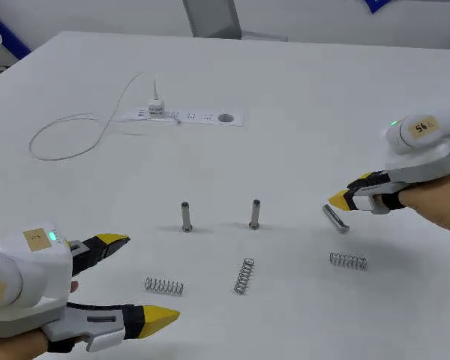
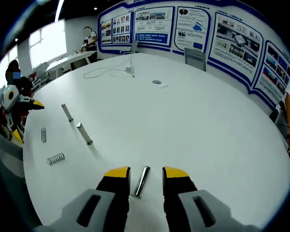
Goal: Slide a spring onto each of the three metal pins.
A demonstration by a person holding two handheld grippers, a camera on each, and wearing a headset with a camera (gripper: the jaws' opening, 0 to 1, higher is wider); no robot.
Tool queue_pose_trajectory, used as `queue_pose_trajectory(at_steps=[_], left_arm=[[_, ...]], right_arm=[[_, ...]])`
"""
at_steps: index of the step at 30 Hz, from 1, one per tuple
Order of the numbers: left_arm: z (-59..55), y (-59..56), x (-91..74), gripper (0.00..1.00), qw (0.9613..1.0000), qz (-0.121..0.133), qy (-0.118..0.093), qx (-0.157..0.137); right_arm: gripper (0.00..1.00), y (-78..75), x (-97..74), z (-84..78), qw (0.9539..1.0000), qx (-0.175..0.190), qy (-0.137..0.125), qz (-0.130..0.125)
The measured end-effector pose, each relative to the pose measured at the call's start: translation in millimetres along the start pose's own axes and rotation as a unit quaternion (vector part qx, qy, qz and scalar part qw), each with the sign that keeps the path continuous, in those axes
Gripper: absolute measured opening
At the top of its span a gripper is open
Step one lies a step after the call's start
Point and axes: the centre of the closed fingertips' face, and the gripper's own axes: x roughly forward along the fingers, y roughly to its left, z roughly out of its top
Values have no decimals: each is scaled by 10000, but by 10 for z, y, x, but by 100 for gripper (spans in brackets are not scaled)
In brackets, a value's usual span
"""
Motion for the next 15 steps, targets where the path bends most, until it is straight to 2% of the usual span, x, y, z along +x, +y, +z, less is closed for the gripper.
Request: queue_pose_trajectory(at_steps=[5,15], left_arm=[[-6,-5,6,82,10000,-4,8,-7],[-48,4,10,82,10000,-18,43,-33]], right_arm=[[24,30,102,-37,9997,45,225,18],[18,-4,241,-136,9975,191,671,-138]])
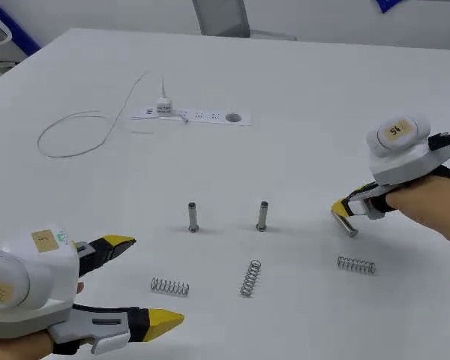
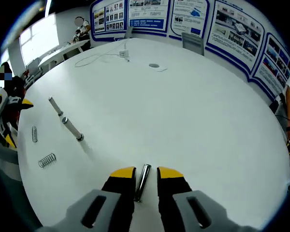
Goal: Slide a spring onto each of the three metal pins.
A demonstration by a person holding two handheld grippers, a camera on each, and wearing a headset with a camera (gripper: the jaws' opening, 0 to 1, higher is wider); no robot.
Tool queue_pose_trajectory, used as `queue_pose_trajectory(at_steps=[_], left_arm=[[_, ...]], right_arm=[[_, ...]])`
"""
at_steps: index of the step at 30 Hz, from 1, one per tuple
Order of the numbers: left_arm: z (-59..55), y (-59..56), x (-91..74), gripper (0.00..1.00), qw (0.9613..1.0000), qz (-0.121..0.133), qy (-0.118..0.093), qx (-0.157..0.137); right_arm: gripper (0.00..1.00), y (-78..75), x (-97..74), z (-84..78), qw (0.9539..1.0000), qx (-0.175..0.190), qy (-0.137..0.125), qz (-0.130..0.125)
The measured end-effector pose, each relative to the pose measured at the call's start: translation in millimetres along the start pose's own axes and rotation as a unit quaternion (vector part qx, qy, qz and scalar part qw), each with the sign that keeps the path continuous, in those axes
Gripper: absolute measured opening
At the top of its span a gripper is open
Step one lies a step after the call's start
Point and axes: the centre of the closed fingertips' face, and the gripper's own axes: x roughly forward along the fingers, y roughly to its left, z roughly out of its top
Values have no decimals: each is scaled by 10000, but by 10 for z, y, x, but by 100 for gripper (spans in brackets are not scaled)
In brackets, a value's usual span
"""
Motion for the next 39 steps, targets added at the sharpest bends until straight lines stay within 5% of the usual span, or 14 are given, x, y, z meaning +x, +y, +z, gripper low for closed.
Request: queue_pose_trajectory(at_steps=[9,39], left_arm=[[-16,17,17,82,10000,-11,-9,-28],[3,62,37,82,10000,-5,-33,-60]], right_arm=[[16,-33,111,-66,9992,266,291,-29],[9,-22,200,-126,9963,557,651,36]])
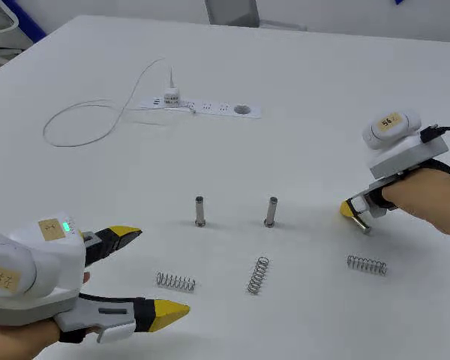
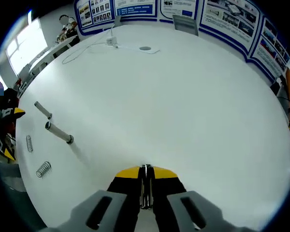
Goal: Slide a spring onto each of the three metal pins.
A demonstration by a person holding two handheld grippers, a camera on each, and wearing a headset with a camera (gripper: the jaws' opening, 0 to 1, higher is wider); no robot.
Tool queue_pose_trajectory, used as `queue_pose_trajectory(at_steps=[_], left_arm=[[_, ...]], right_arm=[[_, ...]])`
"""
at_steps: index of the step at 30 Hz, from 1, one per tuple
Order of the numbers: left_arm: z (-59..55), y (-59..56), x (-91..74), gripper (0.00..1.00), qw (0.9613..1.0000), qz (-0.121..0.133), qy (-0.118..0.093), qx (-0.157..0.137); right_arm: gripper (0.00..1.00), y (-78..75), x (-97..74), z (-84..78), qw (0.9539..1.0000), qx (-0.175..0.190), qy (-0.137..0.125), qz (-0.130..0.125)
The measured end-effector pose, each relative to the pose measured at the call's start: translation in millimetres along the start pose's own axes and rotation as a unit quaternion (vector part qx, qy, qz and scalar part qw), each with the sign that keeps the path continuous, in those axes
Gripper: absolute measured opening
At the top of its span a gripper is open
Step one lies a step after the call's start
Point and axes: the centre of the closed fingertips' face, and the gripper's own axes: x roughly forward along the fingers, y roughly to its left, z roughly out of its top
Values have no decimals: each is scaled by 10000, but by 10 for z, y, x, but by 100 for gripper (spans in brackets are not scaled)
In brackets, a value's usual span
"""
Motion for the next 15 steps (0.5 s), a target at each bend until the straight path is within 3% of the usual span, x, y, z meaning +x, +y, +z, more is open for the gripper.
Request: queue_pose_trajectory(at_steps=[7,9,15], left_arm=[[29,-1,9,82,10000,12,-34,1],[40,0,4,82,10000,11,-44,18],[51,19,-12,81,10000,29,-41,45]], right_arm=[[8,0,-2,3,9998,-116,-104,-96],[8,-9,-24,26,9996,-24,-257,-112],[8,58,-128,50,9993,-27,-367,-44]])
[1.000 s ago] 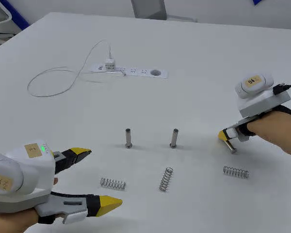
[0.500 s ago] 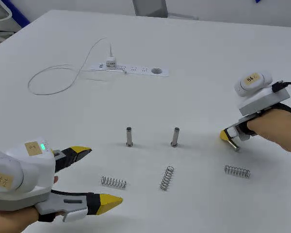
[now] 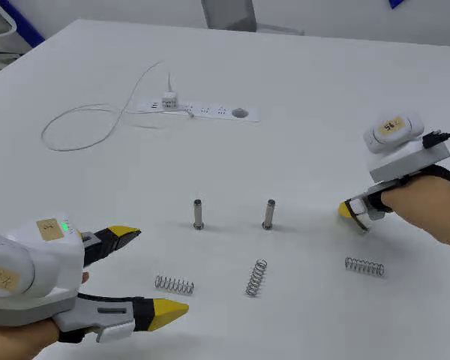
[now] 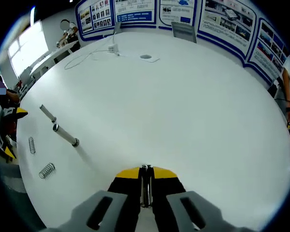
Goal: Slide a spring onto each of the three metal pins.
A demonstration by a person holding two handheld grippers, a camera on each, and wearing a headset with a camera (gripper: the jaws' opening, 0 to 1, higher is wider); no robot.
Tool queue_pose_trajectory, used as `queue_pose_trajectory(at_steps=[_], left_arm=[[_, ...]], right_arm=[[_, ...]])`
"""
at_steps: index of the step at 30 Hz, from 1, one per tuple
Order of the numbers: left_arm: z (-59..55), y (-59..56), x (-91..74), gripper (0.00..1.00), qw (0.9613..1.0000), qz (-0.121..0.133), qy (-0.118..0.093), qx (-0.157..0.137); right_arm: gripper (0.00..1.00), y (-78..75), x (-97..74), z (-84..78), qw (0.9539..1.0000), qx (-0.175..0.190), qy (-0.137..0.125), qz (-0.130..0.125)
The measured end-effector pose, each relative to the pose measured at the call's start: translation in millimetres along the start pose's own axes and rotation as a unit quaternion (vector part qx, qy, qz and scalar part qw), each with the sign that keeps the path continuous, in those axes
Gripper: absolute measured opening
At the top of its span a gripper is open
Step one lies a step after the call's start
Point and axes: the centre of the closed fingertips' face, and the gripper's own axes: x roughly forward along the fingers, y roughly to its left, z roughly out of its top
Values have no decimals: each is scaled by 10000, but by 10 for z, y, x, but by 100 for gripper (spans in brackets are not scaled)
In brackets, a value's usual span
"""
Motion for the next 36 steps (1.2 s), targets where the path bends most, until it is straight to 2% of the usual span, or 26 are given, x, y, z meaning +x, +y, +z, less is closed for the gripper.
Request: queue_pose_trajectory(at_steps=[20,31,36], left_arm=[[87,-69,-32,81,9999,-35,-62,131],[99,-96,-43,81,9998,-37,-72,162],[99,-90,-45,81,9998,-28,-76,154]], right_arm=[[8,108,-362,-62,9980,85,-619,-22],[9,163,-450,-103,9948,79,-1012,-50],[9,174,-418,-97,9933,80,-1150,-32]])
